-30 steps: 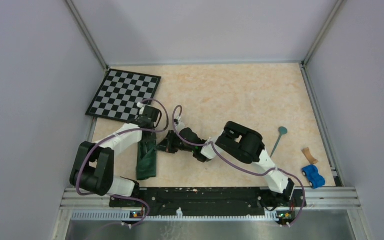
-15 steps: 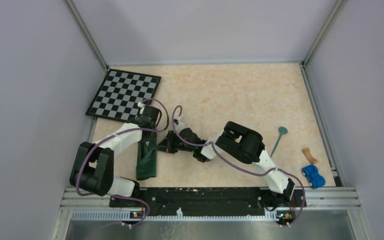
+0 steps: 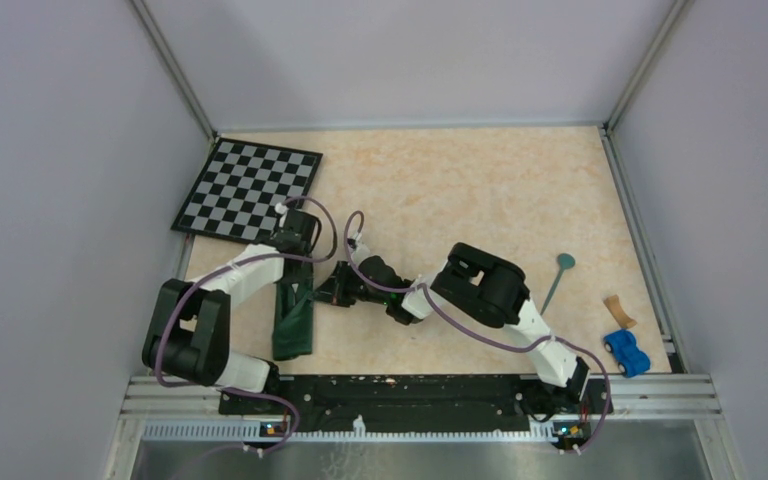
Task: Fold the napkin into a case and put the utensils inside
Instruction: Insert the fork into the folded napkin.
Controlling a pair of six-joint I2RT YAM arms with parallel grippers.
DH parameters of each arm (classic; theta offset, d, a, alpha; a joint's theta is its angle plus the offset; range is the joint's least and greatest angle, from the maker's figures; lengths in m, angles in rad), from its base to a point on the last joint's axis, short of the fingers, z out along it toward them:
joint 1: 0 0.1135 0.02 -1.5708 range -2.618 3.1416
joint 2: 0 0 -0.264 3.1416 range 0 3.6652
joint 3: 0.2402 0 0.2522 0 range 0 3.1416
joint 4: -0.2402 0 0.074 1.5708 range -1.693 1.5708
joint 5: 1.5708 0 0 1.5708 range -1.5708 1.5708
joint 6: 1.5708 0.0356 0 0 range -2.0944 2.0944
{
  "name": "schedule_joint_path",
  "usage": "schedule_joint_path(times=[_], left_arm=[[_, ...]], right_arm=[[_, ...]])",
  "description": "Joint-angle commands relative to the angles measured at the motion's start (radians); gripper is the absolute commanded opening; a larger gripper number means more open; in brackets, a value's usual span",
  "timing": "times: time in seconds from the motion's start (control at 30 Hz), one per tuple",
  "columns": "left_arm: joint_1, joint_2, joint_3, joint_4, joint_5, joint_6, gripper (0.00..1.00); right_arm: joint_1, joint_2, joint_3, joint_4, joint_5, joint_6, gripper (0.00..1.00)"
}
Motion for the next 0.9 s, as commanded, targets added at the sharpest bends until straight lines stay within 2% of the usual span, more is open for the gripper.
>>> schedule_joint_path(times=[0.0, 0.17, 0.4, 0.63, 0.8, 0.87], left_arm=[[0.028, 0.012, 0.019, 0.065, 0.025, 0.026, 0.5], [0.032, 0.054, 0.03, 0.085, 0.047, 0.031, 0.44], [0.035, 0.027, 0.046, 0.068, 0.057, 0.043, 0.3], [0.035, -0.045, 0.053, 0.012, 0.116, 0.019, 0.26], [0.039, -0.028, 0.045, 0.006, 0.089, -0.008, 0.29], [0.045, -0.017, 0.056, 0.004, 0.122, -0.006, 0.27]], right_arm=[[0.01, 0.014, 0.005, -0.001, 0.015, -0.035, 0.0], [0.01, 0.017, 0.007, 0.001, 0.011, -0.035, 0.0], [0.01, 0.02, 0.009, -0.006, 0.011, -0.037, 0.0], [0.011, 0.021, 0.014, -0.013, 0.013, -0.043, 0.0], [0.012, 0.021, 0.014, -0.014, 0.014, -0.043, 0.0], [0.012, 0.021, 0.013, -0.014, 0.015, -0.043, 0.0]])
